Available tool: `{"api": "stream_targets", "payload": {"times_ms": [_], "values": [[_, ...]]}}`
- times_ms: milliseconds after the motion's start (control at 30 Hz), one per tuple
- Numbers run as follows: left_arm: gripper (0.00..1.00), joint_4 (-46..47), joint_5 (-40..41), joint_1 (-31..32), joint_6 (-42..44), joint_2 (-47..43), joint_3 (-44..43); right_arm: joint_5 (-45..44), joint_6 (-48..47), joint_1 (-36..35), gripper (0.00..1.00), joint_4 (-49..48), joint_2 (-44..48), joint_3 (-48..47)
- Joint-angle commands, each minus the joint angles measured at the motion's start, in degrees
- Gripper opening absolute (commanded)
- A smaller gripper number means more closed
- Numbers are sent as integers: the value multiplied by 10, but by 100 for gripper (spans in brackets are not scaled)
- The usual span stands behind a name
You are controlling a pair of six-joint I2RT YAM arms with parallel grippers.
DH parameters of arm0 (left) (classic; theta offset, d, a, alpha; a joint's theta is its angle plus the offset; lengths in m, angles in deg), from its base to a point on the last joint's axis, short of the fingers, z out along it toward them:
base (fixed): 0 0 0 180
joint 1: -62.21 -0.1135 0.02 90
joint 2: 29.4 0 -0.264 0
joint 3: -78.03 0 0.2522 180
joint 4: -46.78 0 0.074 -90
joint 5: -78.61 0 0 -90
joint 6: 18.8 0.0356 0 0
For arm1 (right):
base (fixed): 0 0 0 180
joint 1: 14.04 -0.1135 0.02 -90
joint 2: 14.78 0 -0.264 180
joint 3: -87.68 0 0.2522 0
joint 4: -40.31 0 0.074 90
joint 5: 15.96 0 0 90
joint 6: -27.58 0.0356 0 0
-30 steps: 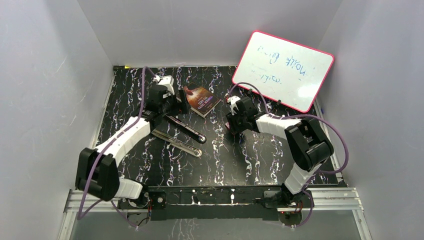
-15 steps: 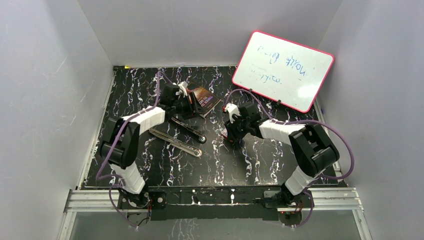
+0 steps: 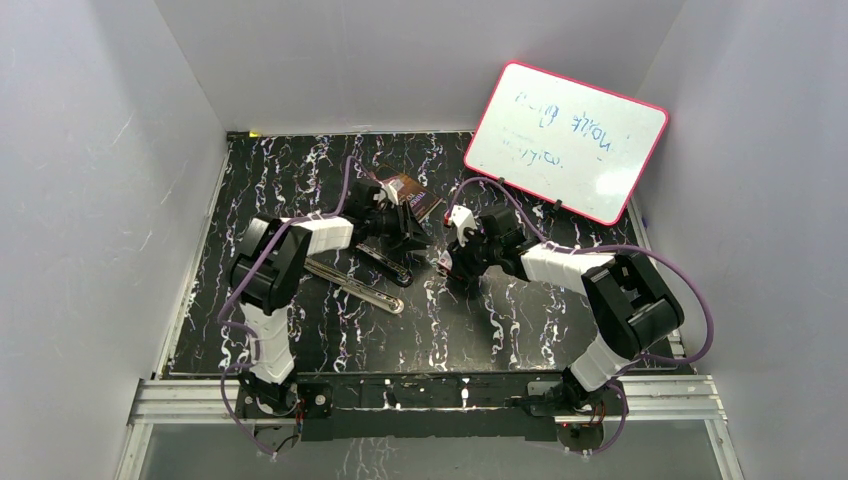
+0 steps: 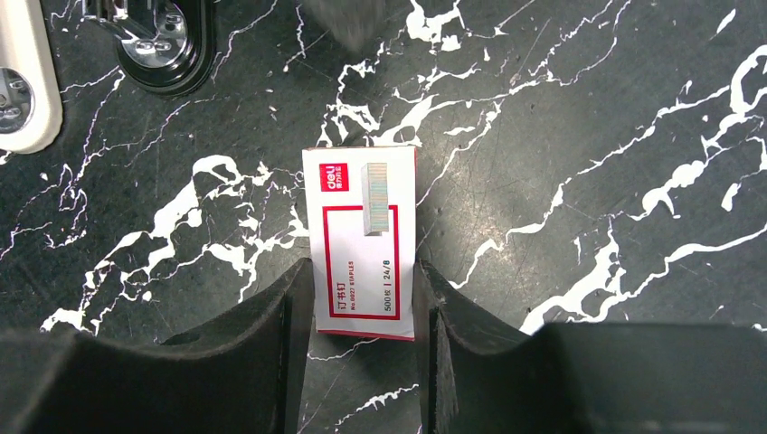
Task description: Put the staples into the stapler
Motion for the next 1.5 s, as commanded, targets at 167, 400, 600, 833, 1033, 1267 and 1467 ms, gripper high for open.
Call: {"api": "stream_targets", "payload": {"times_ms": [167,400,600,833,1033,1267,1467], "values": [[32,50,-62,26,-10,24,-20,47,-24,-2,28,-45,9,-9],[31,71,-68,38,-16,38,-19,56,-23,-2,28,-43,10,-14],[30,73,-68,43,-14,38,-10,55,-22,-2,28,-42,11,-16],[29,95,-76,45,-23,34,0,54,-18,-2,28,-50,12,-12],[29,107,-88,55,-23,29,17,52,-12,-2,28,-67,13,-10],[29,145,-100,64,-38,25,49,51,-21,-2,28,-70,6,-21],[22,153,-99,67,-44,27,45,51,-33,-2,28,-49,-7,-34]]}}
